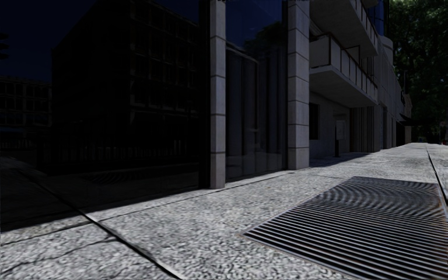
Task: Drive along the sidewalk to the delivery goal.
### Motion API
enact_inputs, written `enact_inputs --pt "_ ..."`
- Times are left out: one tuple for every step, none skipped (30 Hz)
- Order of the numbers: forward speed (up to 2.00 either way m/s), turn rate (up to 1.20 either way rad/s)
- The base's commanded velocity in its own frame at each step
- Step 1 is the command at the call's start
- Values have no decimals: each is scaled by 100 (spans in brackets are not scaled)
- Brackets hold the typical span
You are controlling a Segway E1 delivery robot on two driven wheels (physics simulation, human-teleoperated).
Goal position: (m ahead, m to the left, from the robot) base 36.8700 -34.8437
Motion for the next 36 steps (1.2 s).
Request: enact_inputs --pt "178 -69" --pt "180 -69" --pt "181 -69" --pt "182 -69" --pt "182 -69" --pt "183 -69" --pt "185 -69" --pt "187 -69" --pt "187 -69" --pt "192 -69" --pt "200 -69" --pt "200 -69" --pt "200 -69" --pt "200 -69" --pt "200 -69" --pt "200 -69" --pt "200 -69" --pt "200 -69" --pt "200 -69" --pt "200 -69" --pt "200 -69" --pt "200 -69" --pt "200 -69" --pt "200 -69" --pt "200 -69" --pt "200 -69" --pt "200 -69" --pt "200 -69" --pt "200 -69" --pt "200 -69" --pt "200 -69" --pt "200 -69" --pt "200 -69" --pt "200 -69" --pt "200 -69" --pt "200 -52"
